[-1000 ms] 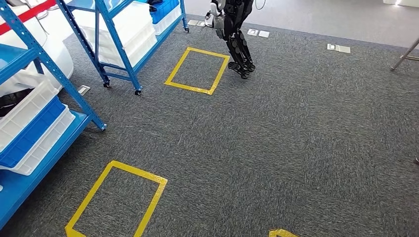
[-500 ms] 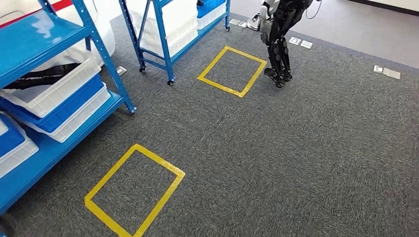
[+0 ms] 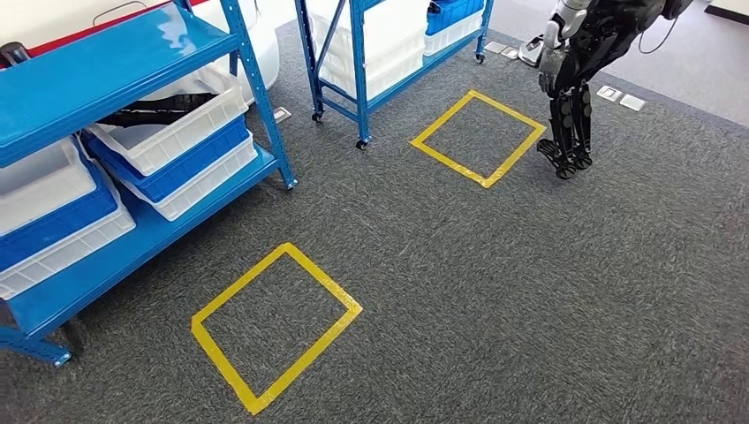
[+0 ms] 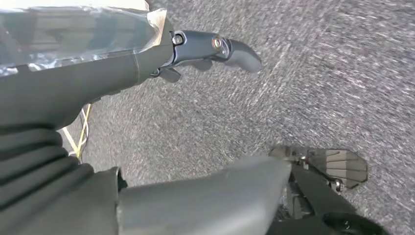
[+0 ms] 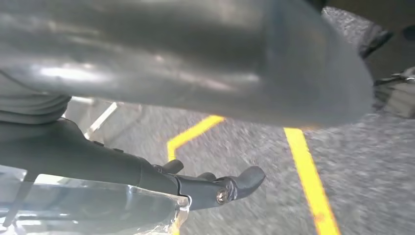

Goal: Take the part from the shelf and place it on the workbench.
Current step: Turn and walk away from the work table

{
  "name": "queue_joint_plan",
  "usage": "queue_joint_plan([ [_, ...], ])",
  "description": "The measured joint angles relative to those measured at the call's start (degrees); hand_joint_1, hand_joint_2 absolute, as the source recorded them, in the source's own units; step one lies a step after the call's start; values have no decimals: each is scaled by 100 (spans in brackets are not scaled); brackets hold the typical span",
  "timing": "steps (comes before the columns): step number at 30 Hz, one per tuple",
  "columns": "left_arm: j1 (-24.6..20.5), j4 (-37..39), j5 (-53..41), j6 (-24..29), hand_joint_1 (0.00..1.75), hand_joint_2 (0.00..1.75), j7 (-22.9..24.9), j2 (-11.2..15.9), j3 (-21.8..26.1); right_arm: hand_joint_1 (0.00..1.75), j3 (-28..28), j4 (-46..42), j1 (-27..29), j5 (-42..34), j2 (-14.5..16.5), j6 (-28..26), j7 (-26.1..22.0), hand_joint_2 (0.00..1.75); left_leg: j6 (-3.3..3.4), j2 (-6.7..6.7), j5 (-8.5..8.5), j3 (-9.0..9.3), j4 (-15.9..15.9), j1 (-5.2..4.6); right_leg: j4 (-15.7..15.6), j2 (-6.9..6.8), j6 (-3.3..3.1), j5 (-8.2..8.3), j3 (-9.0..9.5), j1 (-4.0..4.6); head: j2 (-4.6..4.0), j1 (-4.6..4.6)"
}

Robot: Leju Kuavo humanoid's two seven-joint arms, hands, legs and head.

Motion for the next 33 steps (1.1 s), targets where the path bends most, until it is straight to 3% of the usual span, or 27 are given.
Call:
queue_joint_plan([
  [1, -7, 0, 2, -7, 0, 87, -4, 4, 1, 0, 5, 1, 8, 1, -5, 1, -10, 0, -25, 181, -195, -187, 377, -5, 0, -75, -26, -10, 0, 15, 0, -20],
  [3, -10, 0, 8, -40, 0, 0, -13, 22, 2, 0, 11, 2, 30, -7, -19, 4, -26, 0, -54, 309, -435, -528, 1039, 12, 2, -251, -50, -28, -1, 36, 0, -20],
  [4, -6, 0, 14, -64, 0, 0, -22, 34, 4, 0, 11, 2, 34, -14, -27, 9, -39, 0, -56, 329, -409, -577, 1118, 19, 2, -335, -59, -37, 1, 41, 0, -22],
  [5, -1, 0, 33, -85, 0, 0, -42, 51, 7, 0, 11, 2, 32, -20, -36, 16, -63, 0, -48, 354, -275, -500, 962, 24, 2, -413, -66, -46, 10, 43, 0, -21],
  [6, 1, -1, 64, -98, 0, 0, -80, 68, 12, 0, 12, 2, 24, -23, -43, 29, -95, 0, -28, 425, -79, -314, 605, 23, 2, -482, -69, -58, 26, 44, 0, -23],
  [8, -12, -2, 164, -107, 0, 0, -200, 101, 49, 0, 21, 2, 5, -3, -57, 67, -164, 0, 30, 715, 207, 90, -158, -19, 1, -602, -47, -89, 64, 69, 0, -20],
  [10, -30, -4, 284, -103, 0, 0, -337, 122, 118, 0, 50, 1, -23, 36, -80, 121, -218, 0, 80, 854, 253, 226, -453, -78, -2, -709, 1, -122, 91, 100, 0, -18],
  [12, -26, -5, 388, -100, 0, 0, -458, 132, 197, 0, 85, -9, -71, 79, -98, 192, -266, 0, 136, 697, 264, 227, -488, -100, -29, -826, 58, -143, 126, 122, 0, -21],
  [13, -15, -5, 428, -103, 0, 0, -502, 134, 232, 0, 99, -16, -100, 97, -107, 228, -291, 0, 166, 619, 286, 255, -530, -94, -18, -779, 86, -164, 136, 115, 0, -16],
  [15, -10, -8, 489, -109, 0, 0, -569, 137, 293, 0, 125, -26, -150, 121, -125, 296, -335, 0, 228, 459, 341, 317, -615, -53, 264, -457, 100, -325, 25, 105, 0, 1],
  [16, -14, -8, 514, -113, 0, 0, -592, 138, 316, 0, 139, -26, -166, 128, -143, 328, -348, 0, 241, 376, 353, 323, -628, -43, 581, -250, 81, -460, -129, 89, 0, 12],
  [17, -23, -9, 533, -115, 0, 0, -612, 139, 344, 0, 155, -26, -173, 139, -158, 362, -353, 0, 253, 280, 358, 322, -628, -37, 963, -127, 60, -604, -329, 93, 0, 20],
  [19, -19, -9, 564, -122, 0, 0, -642, 140, 397, 0, 185, -25, -173, 158, -198, 408, -354, 0, 256, 67, 358, 324, -622, -41, 1468, -47, 74, -711, -637, 95, 0, 28],
  [20, -9, -9, 579, -134, 0, 0, -658, 141, 417, 0, 198, -24, -177, 165, -216, 420, -356, 0, 254, -34, 358, 327, -616, -40, 1416, -31, 113, -624, -651, 96, 0, 31],
  [22, 6, -10, 624, -181, 0, 0, -710, 142, 444, 0, 214, -24, -204, 169, -249, 426, -373, 0, 236, -220, 347, 330, -591, -31, 720, 83, 210, -250, -394, 69, 0, 32],
  [23, 6, -11, 658, -211, 0, 0, -749, 143, 464, 0, 220, -24, -221, 169, -260, 431, -390, 0, 212, -299, 334, 323, -568, -36, 361, 172, 229, -91, -251, 63, 0, 41],
  [25, 7, -16, 726, -263, 0, 0, -819, 148, 519, 0, 227, -25, -262, 169, -274, 446, -430, 0, 157, -421, 313, 297, -537, -45, 9, 291, 171, 41, -100, 73, 0, 51],
  [27, 20, -22, 778, -285, 0, 0, -866, 162, 569, 0, 232, -29, -302, 170, -280, 462, -447, 0, 115, -513, 317, 266, -533, -40, 15, 223, 72, 47, -85, 80, 0, 47],
  [28, 29, -26, 809, -283, 0, 0, -889, 170, 591, 0, 234, -33, -316, 172, -281, 467, -449, 0, 97, -480, 304, 247, -508, -40, 10, 169, 43, 54, -80, 65, 0, 45],
  [30, 30, -40, 906, -236, 0, 0, -956, 180, 653, 0, 238, -40, -325, 173, -286, 467, -463, 0, 44, -185, 127, 114, -227, -45, 0, 47, -34, 59, -65, 39, 0, 16],
  [32, 12, -56, 1047, -171, 0, 0, -1060, 173, 737, 0, 238, -42, -309, 172, -295, 467, -479, 0, -13, 190, -234, -221, 460, -40, -1, -97, -99, 39, -54, 71, 0, -16],
  [33, 6, -63, 1109, -145, 0, 0, -1113, 171, 784, 0, 238, -42, -297, 172, -298, 466, -485, 0, -31, 278, -379, -410, 825, -28, 0, -181, -115, 28, -52, 87, 0, -15],
])
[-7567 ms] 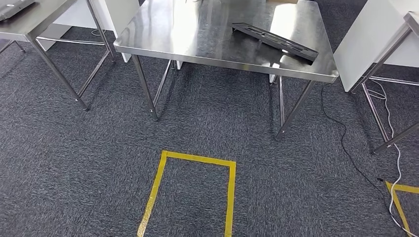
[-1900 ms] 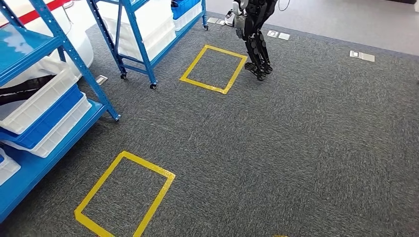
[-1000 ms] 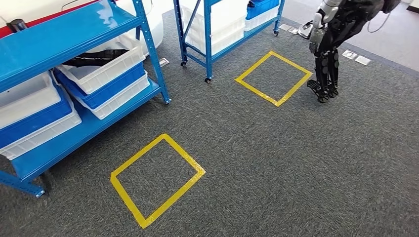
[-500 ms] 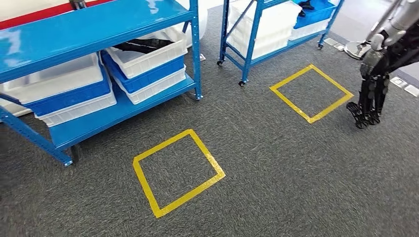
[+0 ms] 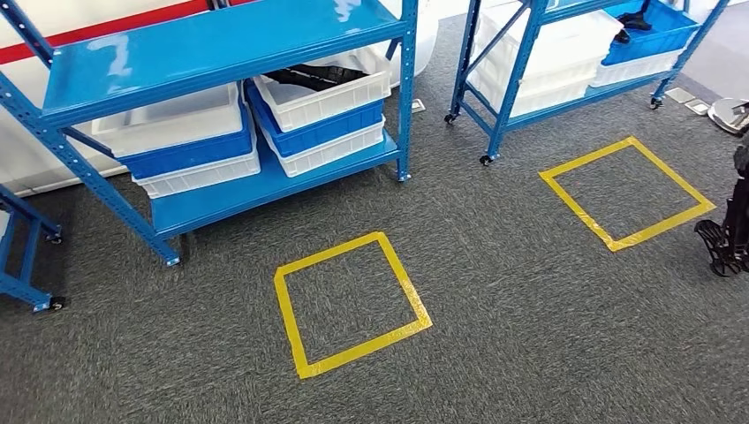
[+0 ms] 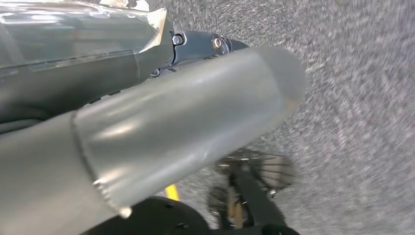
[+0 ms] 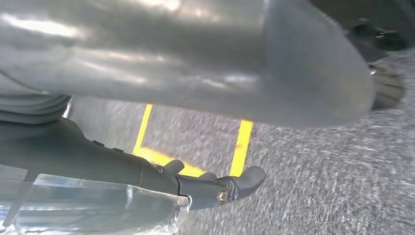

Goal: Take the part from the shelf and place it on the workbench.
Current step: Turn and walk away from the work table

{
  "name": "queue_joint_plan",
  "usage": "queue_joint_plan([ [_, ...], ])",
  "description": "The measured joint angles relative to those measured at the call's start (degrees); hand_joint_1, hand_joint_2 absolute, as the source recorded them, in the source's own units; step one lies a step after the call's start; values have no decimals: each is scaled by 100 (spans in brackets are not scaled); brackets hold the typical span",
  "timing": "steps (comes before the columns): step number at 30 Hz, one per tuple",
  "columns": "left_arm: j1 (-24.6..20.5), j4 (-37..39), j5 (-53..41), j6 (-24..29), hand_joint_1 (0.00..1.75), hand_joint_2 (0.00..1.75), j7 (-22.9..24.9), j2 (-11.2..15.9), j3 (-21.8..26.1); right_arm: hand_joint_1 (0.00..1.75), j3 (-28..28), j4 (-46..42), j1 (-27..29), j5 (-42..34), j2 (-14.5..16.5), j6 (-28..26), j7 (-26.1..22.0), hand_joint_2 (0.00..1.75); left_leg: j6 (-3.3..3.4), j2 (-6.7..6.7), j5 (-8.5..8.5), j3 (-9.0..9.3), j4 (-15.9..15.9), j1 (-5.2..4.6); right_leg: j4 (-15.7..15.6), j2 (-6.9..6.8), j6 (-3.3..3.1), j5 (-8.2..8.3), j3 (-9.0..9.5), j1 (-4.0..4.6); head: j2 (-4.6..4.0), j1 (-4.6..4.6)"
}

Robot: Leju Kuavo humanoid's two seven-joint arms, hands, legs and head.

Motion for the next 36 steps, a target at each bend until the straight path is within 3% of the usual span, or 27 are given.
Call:
queue_joint_plan([
  [1, 1, -4, 54, 19, 0, 0, -42, -2, 43, 0, 0, 0, 7, 1, -3, -1, -5, 0, -5, 38, -50, -121, 223, 9, 0, -83, -14, -10, 3, 13, 0, -2],
  [2, 5, -7, 106, 37, 0, 0, -75, -4, 90, 0, 0, 0, 8, 2, -7, -3, -9, 0, 2, 54, 6, -139, 243, 14, 0, -160, -25, -19, 9, 25, 0, -2],
  [3, 6, -10, 158, 59, 0, 0, -102, -9, 139, 0, 1, 0, 1, 4, -8, -6, -12, 0, 29, 84, 164, -27, 19, 9, 0, -235, -31, -30, 21, 39, 0, -3],
  [5, -5, -33, 275, 123, 0, 0, -153, -17, 228, 0, 2, 0, -16, 9, 3, -26, -15, 0, 142, 289, 508, 392, -760, -37, -2, -362, -31, -54, 55, 74, 1, 2],
  [7, -29, -62, 388, 216, 0, 0, -202, -45, 320, 0, 2, 0, -30, 10, 19, -67, -15, 0, 244, 475, 638, 641, -1249, -101, -7, -471, 0, -81, 81, 96, 1, 15],
  [10, -47, -90, 549, 400, 0, 0, -212, -104, 474, 0, 2, -10, -72, 8, 60, -115, -9, 0, 310, 374, 669, 687, -1381, -116, -29, -571, 75, -102, 111, 87, 0, 14],
  [12, -98, -95, 616, 518, 0, 0, -167, -131, 559, 0, 2, -22, -113, 10, 75, -101, -3, 0, 348, 281, 752, 758, -1518, -66, 162, -328, 102, -209, 45, 87, 0, 15],
  [14, -158, -96, 668, 394, 0, 0, -219, -149, 613, 0, 2, -26, -125, 21, 60, -78, -1, 0, 369, 178, 801, 789, -1581, -33, 805, 17, 99, -481, -258, 50, 0, 31],
  [16, -158, -97, 744, 139, 0, 0, -359, -176, 651, 0, 2, -25, -94, 34, 36, -89, -1, 0, 369, 63, 805, 792, -1577, -21, 1459, 136, 139, -680, -609, 9, 0, 45],
  [17, -137, -97, 778, 52, 0, 0, -414, -195, 671, 0, 2, -24, -74, 36, 29, -101, 0, 0, 359, 17, 799, 797, -1573, -13, 1527, 144, 191, -655, -674, -9, 0, 44],
  [18, -112, -97, 802, 4, 0, 0, -451, -213, 694, 0, 2, -23, -56, 37, 26, -111, 0, 0, 342, -22, 790, 805, -1564, -1, 1361, 146, 262, -532, -630, -32, 0, 45],
  [20, -77, -97, 820, -43, 0, 0, -485, -241, 734, 0, 2, -22, -41, 38, 23, -123, -2, 0, 275, -79, 750, 808, -1512, 27, 576, 149, 408, -157, -321, -91, 0, 49],
  [21, -72, -98, 823, -57, 0, 0, -492, -246, 747, 0, 2, -22, -41, 38, 25, -125, -6, 0, 228, -102, 716, 798, -1469, 27, 235, 158, 431, -21, -183, -102, 0, 55],
  [23, -72, -103, 825, -82, 0, 0, -502, -249, 756, 0, 2, -23, -43, 37, 29, -128, -14, 0, 146, -128, 670, 775, -1416, 11, -19, 173, 362, 56, -70, -91, 0, 60],
  [26, -67, -108, 827, -119, 0, 0, -511, -250, 767, 0, 1, -23, -35, 33, 31, -144, -27, 0, 76, -107, 632, 752, -1369, 34, -18, 172, 215, 73, -53, -83, 0, 55],
  [27, -69, -109, 827, -134, 0, 0, -513, -250, 772, 0, 1, -24, -33, 31, 29, -152, -33, 0, 49, -74, 547, 695, -1239, 47, -21, 171, 175, 78, -50, -89, 0, 47],
  [28, -71, -110, 825, -147, 0, 0, -513, -251, 776, 0, 0, -24, -32, 29, 27, -157, -41, 0, 22, -33, 401, 580, -993, 56, -25, 166, 142, 79, -47, -95, 0, 40],
  [30, -73, -111, 818, -161, 0, 0, -513, -254, 780, 0, 0, -24, -18, 23, 22, -164, -54, 0, -20, 28, 25, 185, -198, 60, -25, 152, 99, 68, -47, -77, 0, 26],
  [31, -69, -111, 815, -164, 0, 0, -513, -254, 780, 0, 0, -24, -7, 19, 21, -166, -59, 0, -27, 41, -92, -3, 152, 61, -24, 145, 91, 61, -46, -65, 0, 27],
  [32, -64, -112, 813, -166, 0, 0, -513, -254, 781, 0, 0, -24, 5, 15, 19, -168, -62, 0, -20, 47, -106, -116, 338, 60, -24, 141, 84, 56, -42, -55, 0, 27],
  [33, -59, -112, 811, -171, 0, 0, -513, -254, 783, 0, 0, -24, 14, 12, 18, -170, -65, 0, 1, 49, -1, -112, 282, 58, -24, 140, 78, 50, -34, -44, 0, 27],
  [36, -65, -125, 807, -193, 0, 0, -514, -252, 784, 0, 0, -24, 23, 9, 21, -180, -74, 0, 138, 74, 580, 403, -828, 23, -27, 142, 71, 25, 12, -11, 0, 29],
])
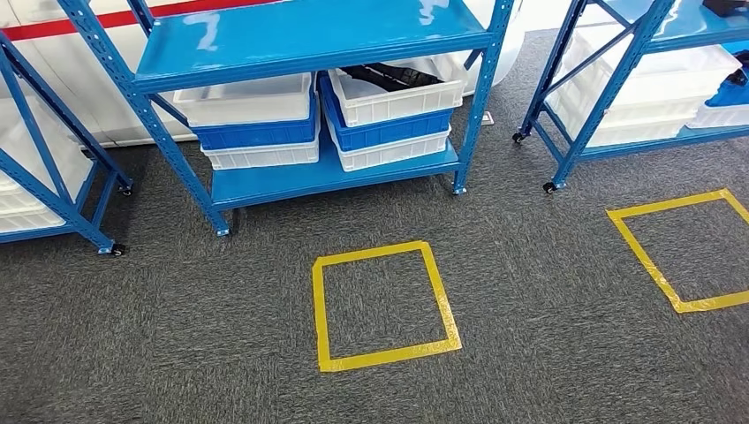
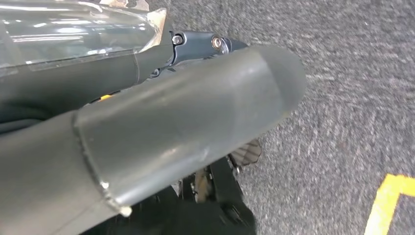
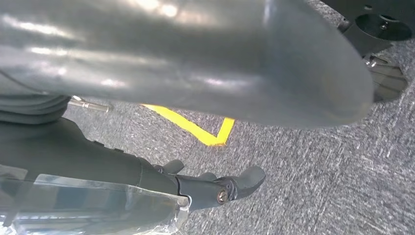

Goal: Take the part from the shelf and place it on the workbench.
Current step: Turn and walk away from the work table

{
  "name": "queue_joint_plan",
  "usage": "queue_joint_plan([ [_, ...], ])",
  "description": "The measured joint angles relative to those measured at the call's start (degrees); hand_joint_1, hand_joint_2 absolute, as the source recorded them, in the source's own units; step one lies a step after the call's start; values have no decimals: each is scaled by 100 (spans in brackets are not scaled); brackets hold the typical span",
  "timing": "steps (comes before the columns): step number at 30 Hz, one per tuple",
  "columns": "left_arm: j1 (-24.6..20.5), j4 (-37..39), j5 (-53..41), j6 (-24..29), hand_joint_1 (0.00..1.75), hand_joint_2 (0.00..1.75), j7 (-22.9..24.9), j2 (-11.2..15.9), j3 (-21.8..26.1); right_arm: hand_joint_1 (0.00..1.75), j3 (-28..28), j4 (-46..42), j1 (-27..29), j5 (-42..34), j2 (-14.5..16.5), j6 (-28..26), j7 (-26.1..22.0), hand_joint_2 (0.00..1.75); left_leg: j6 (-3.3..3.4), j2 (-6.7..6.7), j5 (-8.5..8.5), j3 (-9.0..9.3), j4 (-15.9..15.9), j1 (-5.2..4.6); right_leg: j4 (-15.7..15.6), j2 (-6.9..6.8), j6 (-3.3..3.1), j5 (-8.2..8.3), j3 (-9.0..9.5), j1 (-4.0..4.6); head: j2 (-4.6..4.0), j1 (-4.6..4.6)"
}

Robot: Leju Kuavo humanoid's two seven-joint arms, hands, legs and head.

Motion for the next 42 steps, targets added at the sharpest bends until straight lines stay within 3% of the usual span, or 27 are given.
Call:
queue_joint_plan([
  [2, -14, -11, -5, -4, 0, 0, -3, -1, 0, 0, 0, 0, 1, -1, 0, -5, -5, 0, 68, 28, 115, 211, -453, -49, -7, -3, 33, -25, 9, 13, 0, 2],
  [6, -10, -17, -8, -6, 0, 0, -9, -9, 2, 0, 0, -4, 6, -3, 0, -11, -9, 0, 136, 5, 147, 312, -632, -60, 42, -18, 138, -85, -4, 22, 0, 2],
  [8, -17, -20, -8, -10, 0, 0, -10, -13, 4, 0, 0, -5, 14, -4, 0, -15, -10, 0, 175, -7, 185, 379, -721, -28, 509, -5, 128, -301, -231, 24, 0, 13],
  [10, -20, -22, -9, -17, 0, 0, -12, -15, 3, 0, 0, -4, 34, -5, -8, -27, -14, 0, 201, -26, 174, 389, -726, -32, 1342, 8, 110, -629, -690, 18, 0, 22],
  [12, -11, -22, -8, -23, 0, 0, -13, -17, 3, 0, 0, -4, 67, -5, -19, -45, -27, 0, 203, -50, 151, 403, -722, -32, 1825, 10, 168, -723, -1011, 9, 0, 23],
  [13, -7, -22, -7, -25, 0, 0, -14, -19, 4, 0, 0, -4, 80, -4, -22, -53, -38, 0, 192, -66, 136, 421, -718, -28, 1695, 10, 229, -604, -980, 0, 0, 25],
  [15, -2, -22, -2, -36, 0, 0, -16, -25, 4, 0, 0, -5, 89, -1, -28, -66, -66, 0, 144, -90, 87, 472, -697, -22, 827, 10, 362, -171, -592, -41, 0, 28],
  [16, -3, -24, 2, -43, 0, 0, -19, -27, 4, 0, 0, -6, 87, 2, -29, -69, -77, 0, 107, -98, 51, 489, -672, -35, 401, 12, 384, 3, -390, -54, 0, 32],
  [18, -5, -27, 7, -53, 0, 0, -27, -31, 4, 0, 0, -8, 88, 5, -27, -78, -91, 0, 42, -109, -14, 501, -630, -58, -12, 15, 302, 143, -180, -55, 0, 32],
  [20, -4, -29, 10, -56, 0, 0, -34, -36, 4, 0, 0, -11, 100, 9, -23, -83, -93, 0, 2, -113, -50, 505, -621, -54, -16, 16, 172, 132, -161, -43, 0, 28],
  [22, -1, -32, 9, -72, 0, 0, -44, -37, 4, 0, 0, -18, 111, 11, -24, -90, -96, 0, -51, -93, -138, 469, -506, -33, -24, 18, 98, 125, -142, -62, 0, 17],
  [24, 1, -35, -6, -108, 0, 0, -58, -36, 3, 0, -1, -22, 116, 5, -29, -102, -103, 0, -123, -57, -417, 217, 26, -12, -29, 16, 43, 106, -113, -69, 0, -5],
  [26, 13, -37, -28, -138, 0, 0, -66, -33, 3, 0, -3, -22, 128, -4, -34, -110, -109, 0, -166, -33, -707, -213, 785, -1, -29, 12, 3, 78, -89, -53, 0, -16],
  [27, 24, -38, -38, -148, 0, 0, -67, -32, 3, 0, -5, -22, 140, -9, -35, -113, -110, 0, -166, -28, -729, -369, 1005, 1, -28, 12, -14, 64, -73, -43, 0, -19],
  [28, 34, -38, -45, -157, 0, 0, -68, -30, 3, 0, -9, -22, 154, -14, -36, -115, -110, 0, -151, -25, -637, -422, 1013, 0, -28, 14, -24, 48, -52, -34, 0, -17],
  [29, 42, -38, -50, -166, 0, 0, -68, -27, 4, 0, -14, -22, 169, -19, -36, -117, -111, 0, -120, -24, -443, -361, 801, -4, -29, 18, -29, 30, -24, -24, 0, -19],
  [31, 43, -40, -56, -174, 0, 0, -68, -20, 3, 0, -24, -22, 188, -26, -33, -122, -114, 0, -21, -17, -2, -24, 6, -30, -35, 26, -21, -17, 34, -1, 0, -15],
  [32, 38, -42, -60, -179, 0, 0, -69, -15, 2, 0, -29, -23, 191, -31, -31, -126, -116, 0, 24, -11, 112, 115, -309, -50, -48, 28, -3, -42, 50, 8, 0, -15],
  [33, 33, -44, -62, -182, 0, 0, -69, -13, 1, 0, -35, -25, 193, -37, -30, -130, -120, 0, 63, -6, 147, 200, -503, -73, -75, 28, 23, -62, 61, 12, 0, -14],
  [36, 41, -48, -78, -192, 0, 0, -71, -13, -1, 0, -55, -33, 225, -55, -34, -138, -139, 0, 176, -33, 113, 304, -683, -92, -2, 16, 185, -3, 139, 30, 0, -10],
  [37, 47, -49, -85, -198, 0, 0, -72, -13, -1, 0, -64, -34, 237, -60, -34, -141, -149, 0, 220, -45, 120, 377, -733, -84, 94, 15, 220, -20, 146, 35, 0, -2],
  [38, 49, -49, -92, -207, 0, 0, -72, -13, -2, 0, -75, -36, 243, -66, -33, -144, -158, 0, 254, -49, 123, 454, -756, -76, 241, 16, 212, -117, 85, 29, 0, 6],
  [40, 49, -50, -102, -237, 0, 0, -72, -11, -3, 0, -98, -37, 246, -75, -37, -153, -173, 0, 285, -52, 115, 527, -766, -77, 829, 20, 158, -427, -227, 14, 0, 23],
  [41, 49, -51, -105, -249, 0, 0, -72, -11, -3, 0, -110, -37, 254, -78, -43, -157, -176, 0, 288, -56, 103, 536, -762, -81, 1168, 22, 157, -561, -434, 6, 0, 27],
  [42, 53, -51, -107, -259, 0, 0, -71, -12, -3, 0, -123, -37, 271, -80, -51, -162, -179, 0, 284, -64, 85, 551, -759, -83, 1392, 24, 204, -616, -599, -4, 0, 25],
])
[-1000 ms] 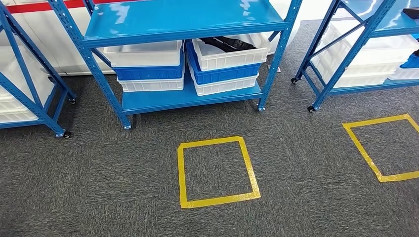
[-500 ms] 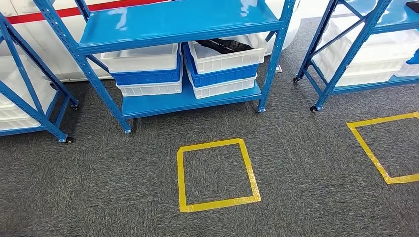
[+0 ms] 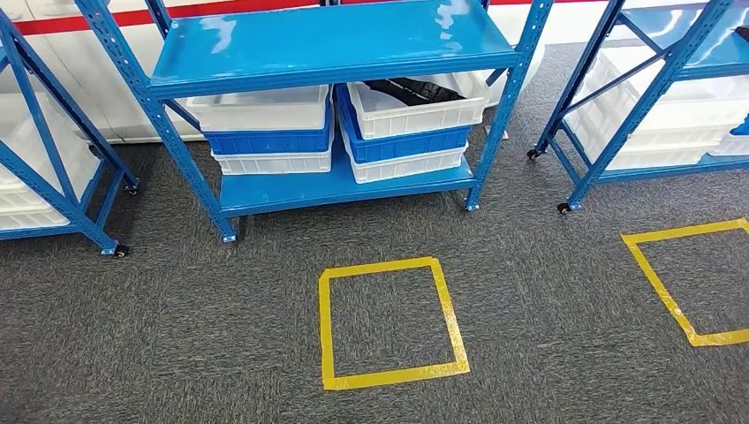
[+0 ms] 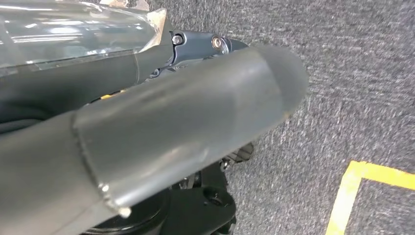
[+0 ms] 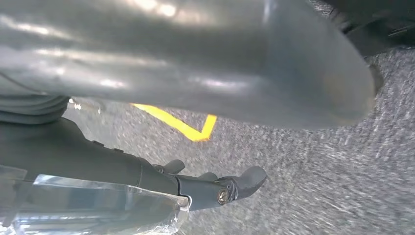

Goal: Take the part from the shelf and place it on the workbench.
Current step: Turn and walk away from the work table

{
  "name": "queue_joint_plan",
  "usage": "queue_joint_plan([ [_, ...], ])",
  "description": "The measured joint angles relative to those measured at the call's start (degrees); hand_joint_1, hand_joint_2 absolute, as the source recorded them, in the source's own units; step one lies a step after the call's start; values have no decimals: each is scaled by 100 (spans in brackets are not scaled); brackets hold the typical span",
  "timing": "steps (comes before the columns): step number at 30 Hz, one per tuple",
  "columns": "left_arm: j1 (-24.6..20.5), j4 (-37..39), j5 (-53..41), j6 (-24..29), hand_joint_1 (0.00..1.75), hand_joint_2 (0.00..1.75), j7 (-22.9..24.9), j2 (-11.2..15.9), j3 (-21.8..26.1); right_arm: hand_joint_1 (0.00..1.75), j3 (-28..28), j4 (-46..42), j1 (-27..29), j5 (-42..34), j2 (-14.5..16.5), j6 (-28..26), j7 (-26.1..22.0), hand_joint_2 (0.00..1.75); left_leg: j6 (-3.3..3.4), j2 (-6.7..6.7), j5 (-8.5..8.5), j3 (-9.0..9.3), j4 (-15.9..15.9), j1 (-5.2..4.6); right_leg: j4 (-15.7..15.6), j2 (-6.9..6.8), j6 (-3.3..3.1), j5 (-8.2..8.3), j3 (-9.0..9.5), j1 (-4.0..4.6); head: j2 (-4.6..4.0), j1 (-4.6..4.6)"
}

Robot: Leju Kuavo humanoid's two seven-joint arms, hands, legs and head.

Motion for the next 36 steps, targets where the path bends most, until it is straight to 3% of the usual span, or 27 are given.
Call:
queue_joint_plan([
  [1, 5, 0, -1, -5, 0, 0, 1, -1, 0, 0, -12, 0, 20, -1, -9, -3, 0, 0, -13, -10, -24, 23, 4, 3, 35, 1, 69, 41, -79, -10, 0, 2],
  [3, 15, 0, -2, -13, 0, 0, 1, -3, -2, 0, -32, 0, 51, -2, -22, -5, -1, 0, -62, -28, -94, 96, 20, 22, -529, -1, 214, 405, 75, -43, 0, 2],
  [4, 16, -1, -4, -15, 0, 0, 2, 0, -3, 0, -38, 1, 58, -3, -24, -7, -2, 0, -99, -30, -138, 124, 32, 26, -899, 0, 257, 603, 205, -58, 0, 8],
  [5, 14, -1, -7, -17, 0, 0, 2, 6, -4, 0, -44, 1, 61, -4, -21, -9, -3, 0, -135, -29, -183, 150, 54, 24, -1198, -9, 244, 690, 295, -61, 0, 15],
  [6, 12, -2, -11, -20, 0, 0, 3, 11, -9, 0, -51, -1, 63, -7, -19, -11, -7, 0, -174, -26, -225, 155, 72, 14, -1357, -20, 197, 741, 353, -50, 0, 19],
  [9, 15, -2, -37, -31, 0, 0, 10, 23, -24, 0, -65, -8, 101, -17, -15, -18, -12, 0, -265, -18, -304, 184, 153, -2, -1397, -37, -59, 714, 412, -41, 0, -12],
  [11, 13, -2, -51, -32, 0, 0, 11, 30, -35, 0, -69, -10, 120, -21, -14, -21, -11, 0, -322, 0, -417, 118, 379, 23, -1405, -30, -146, 684, 505, -68, 0, -25],
  [12, 9, -2, -54, -32, 0, 0, 12, 32, -43, 0, -72, -11, 118, -21, -14, -23, -12, 0, -360, 11, -546, -27, 660, 39, -1408, -29, -176, 662, 536, -68, 0, -28],
  [15, 13, -2, -56, -24, 0, 0, 20, 32, -54, 0, -92, -11, 124, -21, -22, -24, -15, 0, -428, 35, -939, -721, 1738, 73, -1407, -26, -245, 574, 616, -49, 0, -35],
  [16, 19, -2, -56, -20, 0, 0, 24, 32, -55, 0, -101, -11, 133, -20, -23, -24, -15, 0, -421, 39, -913, -864, 1856, 77, -1406, -21, -251, 536, 658, -42, 0, -36],
  [17, 23, -2, -56, -16, 0, 0, 27, 33, -55, 0, -110, -11, 142, -17, -23, -24, -15, 0, -398, 41, -768, -911, 1768, 77, -1406, -15, -247, 493, 715, -34, 0, -36],
  [19, 28, -2, -56, -13, 0, 0, 31, 37, -55, 0, -127, -13, 148, -10, -17, -24, -16, 0, -292, 47, -219, -751, 1081, 51, -1414, -3, -235, 399, 829, -22, 0, -36],
  [21, 25, -2, -58, -7, 0, 0, 34, 51, -57, 0, -145, -17, 137, -4, -3, -24, -19, 0, -168, 55, 75, -578, 492, -14, -1432, 7, -193, 311, 898, -3, 0, -21],
  [23, 28, -2, -61, 1, 0, 0, 41, 53, -59, 0, -156, -21, 131, 2, 2, -24, -21, 0, -88, 49, 51, -515, 304, -63, -1454, 11, -112, 300, 986, 21, 0, -15],
  [26, 35, 2, -62, 3, 0, 0, 50, 40, -58, 0, -162, -27, 140, 13, 1, -24, -25, 0, -37, 19, 57, -247, 141, -39, -1291, 8, -15, 257, 1060, 38, 0, -20],
  [28, 21, 2, -62, 4, 0, 0, 54, 40, -60, 0, -167, -30, 122, 14, -5, -24, -27, 0, -20, 14, 17, -109, 104, -25, -781, 9, -19, 44, 785, 24, 0, -2],
  [30, 15, 3, -63, 5, 0, 0, 56, 40, -61, 0, -177, -31, 117, 14, -17, -24, -27, 0, 0, -1, -50, -34, 106, -26, -145, 11, -23, -214, 305, 20, 0, 15],
  [31, 20, 4, -63, 4, 0, 0, 57, 37, -61, 0, -183, -31, 130, 14, -25, -24, -27, 0, 2, -15, -97, 13, 106, -27, 17, 11, -9, -287, 114, 20, 0, 14],
  [32, 25, 5, -64, 4, 0, 0, 59, 34, -60, 0, -187, -31, 149, 14, -29, -24, -27, 0, -3, -30, -148, 73, 107, -25, -20, 10, 22, -273, 17, 19, 0, 20],
  [33, 30, 8, -63, 3, 0, 0, 60, 30, -60, 0, -192, -31, 167, 15, -34, -24, -26, 0, -15, -44, -205, 145, 107, -23, -248, 9, 79, -138, 9, 15, 0, 18],
  [35, 34, 10, -63, 3, 0, 0, 60, 28, -60, 0, -197, -30, 188, 16, -39, -24, -26, 0, -57, -55, -337, 293, 117, -28, -933, -4, 189, 402, 115, 1, 0, 28],
  [36, 34, 10, -63, 2, 0, 0, 60, 29, -60, 0, -198, -30, 185, 16, -40, -24, -27, 0, -84, -55, -400, 342, 123, -39, -1177, -15, 174, 625, 174, 10, 0, 31],
])
